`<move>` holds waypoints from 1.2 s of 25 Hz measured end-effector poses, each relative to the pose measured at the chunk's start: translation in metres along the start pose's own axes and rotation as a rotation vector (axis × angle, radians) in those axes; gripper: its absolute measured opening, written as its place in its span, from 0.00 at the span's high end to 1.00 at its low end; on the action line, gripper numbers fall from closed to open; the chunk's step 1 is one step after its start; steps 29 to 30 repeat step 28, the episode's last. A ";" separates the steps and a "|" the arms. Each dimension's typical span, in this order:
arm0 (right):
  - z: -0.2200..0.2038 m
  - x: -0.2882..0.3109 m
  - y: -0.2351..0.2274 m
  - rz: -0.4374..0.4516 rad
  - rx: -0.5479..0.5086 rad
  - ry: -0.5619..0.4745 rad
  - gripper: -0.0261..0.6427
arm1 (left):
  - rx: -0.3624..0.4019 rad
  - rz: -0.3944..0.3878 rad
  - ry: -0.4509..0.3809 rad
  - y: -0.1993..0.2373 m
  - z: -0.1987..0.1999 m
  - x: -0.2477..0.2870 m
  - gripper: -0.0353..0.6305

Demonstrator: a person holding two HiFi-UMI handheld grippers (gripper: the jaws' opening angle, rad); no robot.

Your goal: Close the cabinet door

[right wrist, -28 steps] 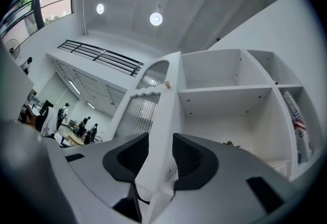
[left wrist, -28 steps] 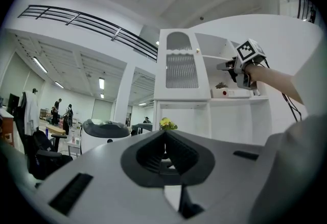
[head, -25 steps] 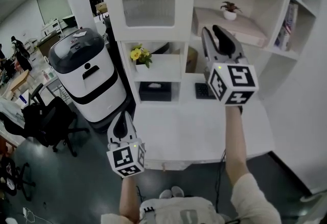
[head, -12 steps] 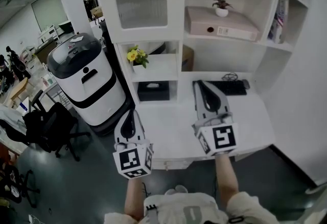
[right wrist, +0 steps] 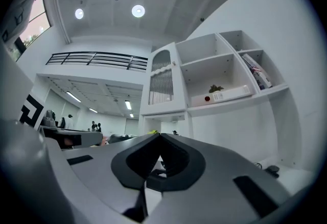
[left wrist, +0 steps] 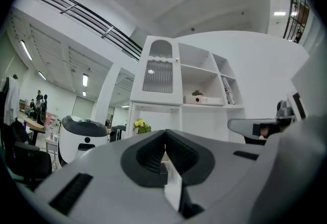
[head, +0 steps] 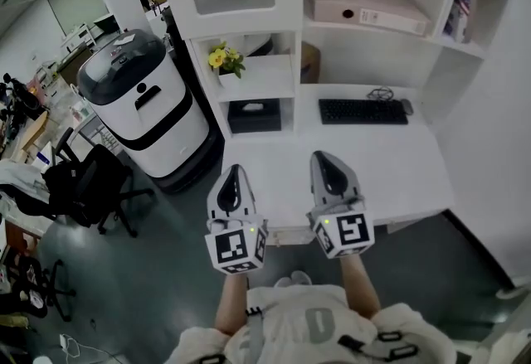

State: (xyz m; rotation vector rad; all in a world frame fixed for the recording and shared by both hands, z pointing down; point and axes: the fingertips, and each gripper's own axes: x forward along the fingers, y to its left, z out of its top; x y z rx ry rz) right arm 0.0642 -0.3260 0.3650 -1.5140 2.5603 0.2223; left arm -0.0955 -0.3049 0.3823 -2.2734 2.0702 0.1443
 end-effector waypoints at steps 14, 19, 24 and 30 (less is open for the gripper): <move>-0.024 -0.008 0.008 0.024 0.073 0.045 0.95 | 0.001 -0.030 0.033 -0.017 -0.011 -0.001 0.94; -0.027 -0.010 0.002 0.014 0.078 0.056 0.95 | 0.004 -0.026 0.038 -0.017 -0.013 -0.001 0.94; -0.028 -0.013 -0.004 0.004 0.083 0.059 0.95 | 0.004 -0.018 0.042 -0.017 -0.013 -0.002 0.94; -0.032 -0.014 -0.004 0.007 0.095 0.066 0.95 | 0.004 -0.012 0.050 -0.016 -0.015 -0.003 0.94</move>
